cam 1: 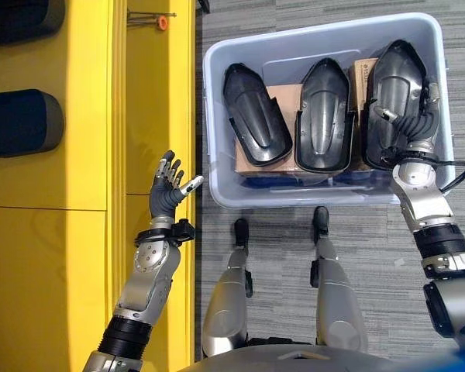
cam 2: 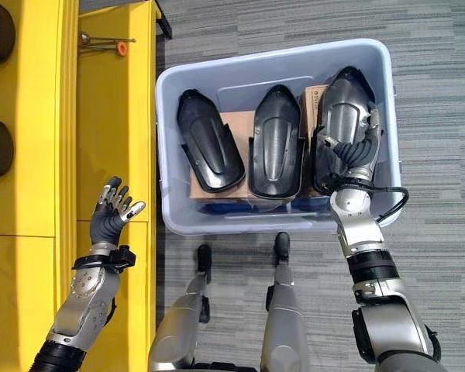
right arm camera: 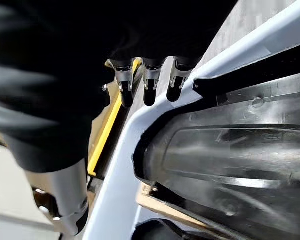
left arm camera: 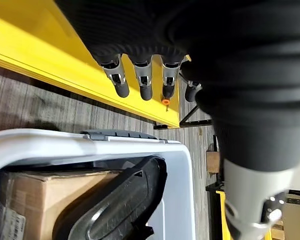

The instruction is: Move parts from the plastic box to the shelf.

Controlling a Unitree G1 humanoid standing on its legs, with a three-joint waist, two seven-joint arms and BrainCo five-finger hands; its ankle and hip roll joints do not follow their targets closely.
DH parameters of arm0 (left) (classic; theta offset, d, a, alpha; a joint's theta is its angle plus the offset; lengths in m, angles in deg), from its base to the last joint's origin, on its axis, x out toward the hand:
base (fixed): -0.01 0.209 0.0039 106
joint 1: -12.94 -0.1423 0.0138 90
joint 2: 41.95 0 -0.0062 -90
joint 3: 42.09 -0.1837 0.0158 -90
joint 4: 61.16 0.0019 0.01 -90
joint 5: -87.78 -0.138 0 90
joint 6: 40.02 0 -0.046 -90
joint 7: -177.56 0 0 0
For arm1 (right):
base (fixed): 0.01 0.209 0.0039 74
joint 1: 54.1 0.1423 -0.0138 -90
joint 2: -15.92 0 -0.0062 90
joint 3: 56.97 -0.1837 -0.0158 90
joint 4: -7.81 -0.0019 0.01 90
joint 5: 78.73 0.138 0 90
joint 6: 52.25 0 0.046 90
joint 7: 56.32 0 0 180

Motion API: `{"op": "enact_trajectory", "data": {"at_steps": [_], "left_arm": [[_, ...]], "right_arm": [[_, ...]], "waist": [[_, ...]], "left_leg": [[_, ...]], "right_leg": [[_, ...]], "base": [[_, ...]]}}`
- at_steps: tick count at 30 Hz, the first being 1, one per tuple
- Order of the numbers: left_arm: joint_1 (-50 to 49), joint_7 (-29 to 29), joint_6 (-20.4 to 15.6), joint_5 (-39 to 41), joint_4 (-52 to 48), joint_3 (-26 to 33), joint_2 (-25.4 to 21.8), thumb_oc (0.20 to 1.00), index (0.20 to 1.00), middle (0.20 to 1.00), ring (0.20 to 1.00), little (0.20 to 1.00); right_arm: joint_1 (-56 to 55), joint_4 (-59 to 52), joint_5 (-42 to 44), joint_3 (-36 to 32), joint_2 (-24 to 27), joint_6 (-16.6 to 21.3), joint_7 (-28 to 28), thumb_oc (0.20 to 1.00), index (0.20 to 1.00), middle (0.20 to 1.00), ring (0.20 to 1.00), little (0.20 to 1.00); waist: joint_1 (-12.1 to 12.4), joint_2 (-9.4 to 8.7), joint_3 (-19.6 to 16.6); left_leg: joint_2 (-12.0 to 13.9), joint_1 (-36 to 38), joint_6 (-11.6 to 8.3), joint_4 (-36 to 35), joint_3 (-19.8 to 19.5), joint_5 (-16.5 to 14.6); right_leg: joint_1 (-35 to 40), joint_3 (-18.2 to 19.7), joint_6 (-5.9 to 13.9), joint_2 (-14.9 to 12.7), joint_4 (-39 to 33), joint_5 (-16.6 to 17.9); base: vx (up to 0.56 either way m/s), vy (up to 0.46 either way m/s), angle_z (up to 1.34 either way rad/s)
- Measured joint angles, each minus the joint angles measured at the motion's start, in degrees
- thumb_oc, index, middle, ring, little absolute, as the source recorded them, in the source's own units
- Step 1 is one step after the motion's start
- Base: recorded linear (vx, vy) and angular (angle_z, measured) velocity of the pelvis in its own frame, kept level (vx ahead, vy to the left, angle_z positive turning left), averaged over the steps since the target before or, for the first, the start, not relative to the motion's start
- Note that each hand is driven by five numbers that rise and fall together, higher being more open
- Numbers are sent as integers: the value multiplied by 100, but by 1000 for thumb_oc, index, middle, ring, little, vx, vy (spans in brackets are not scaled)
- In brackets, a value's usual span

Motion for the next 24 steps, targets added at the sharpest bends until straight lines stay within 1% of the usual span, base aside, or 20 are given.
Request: {"op": "enact_trajectory", "data": {"at_steps": [2, 4, 6, 11, 14, 19, 21, 24], "left_arm": [[10, 2, -64, 1, 0, -62, -11, 1000, 1000, 1000, 1000, 1000], [11, 2, -112, 5, -1, -120, -72, 1000, 1000, 1000, 1000, 1000], [16, 2, -115, 65, -9, -131, -117, 1000, 1000, 1000, 1000, 1000], [27, 2, -116, 202, -11, -277, -118, 1000, 1000, 1000, 1000, 1000], [26, 5, -117, 223, -11, -297, -119, 1000, 1000, 1000, 1000, 1000], [24, 10, -117, 267, -11, -305, -119, 1000, 1000, 1000, 1000, 1000], [23, 12, -117, 275, -11, -334, -118, 1000, 1000, 1000, 1000, 1000], [23, 11, -115, 274, -11, -355, -91, 1000, 1000, 1000, 1000, 1000]], "right_arm": [[328, 653, 7, 75, -1, -21, 13, 1000, 1000, 1000, 1000, 1000], [550, 972, 19, 161, 3, -70, 7, 1000, 1000, 1000, 1000, 1000], [630, 1018, 41, 206, -1, -67, 3, 1000, 1000, 1000, 1000, 1000], [781, 1192, 154, 655, -75, -71, -107, 1000, 1000, 1000, 1000, 1000], [829, 1390, 198, 676, -252, -67, -134, 1000, 1000, 1000, 1000, 1000], [1042, 1869, 247, 804, -353, -16, -165, 1000, 1000, 1000, 1000, 1000], [1035, 1894, 250, 863, -518, 48, -229, 1000, 1000, 1000, 1000, 1000], [755, 1547, 314, 896, -790, 80, -317, 1000, 1000, 1000, 1000, 1000]], "waist": [[83, 3, 1], [86, 8, 3], [143, 25, 15], [199, 56, 55], [201, 56, 55], [204, 56, 55], [176, 56, 55], [118, 51, 53]], "left_leg": [[-5, -21, 0, 0, 3, 1], [-10, -98, 0, 0, 4, 17], [-13, -178, 0, 1, 2, 39], [-19, -188, 3, 1, -13, 48], [-26, -188, 17, 1, -32, 68], [-79, -187, 23, 1, -48, 113], [-83, -180, 17, 1, -49, 135], [-76, -172, 13, 1, -50, 148]], "right_leg": [[-28, 1, -2, -3, 4, 3], [-112, 7, -2, -6, 20, 14], [-202, 3, -4, -8, 50, 19], [-211, -16, -5, -26, 67, 21], [-200, -36, 3, -57, 79, 27], [-199, -44, 9, -86, 106, 46], [-201, -49, 3, -82, 128, 57], [-200, -51, -2, -75, 146, 62]], "base": [[0, 0, 0], [0, 0, 0], [0, 0, 0], [-1, 1, 1], [-7, 7, 5], [-2, 3, 1], [0, 0, 0], [0, 0, 0]]}}
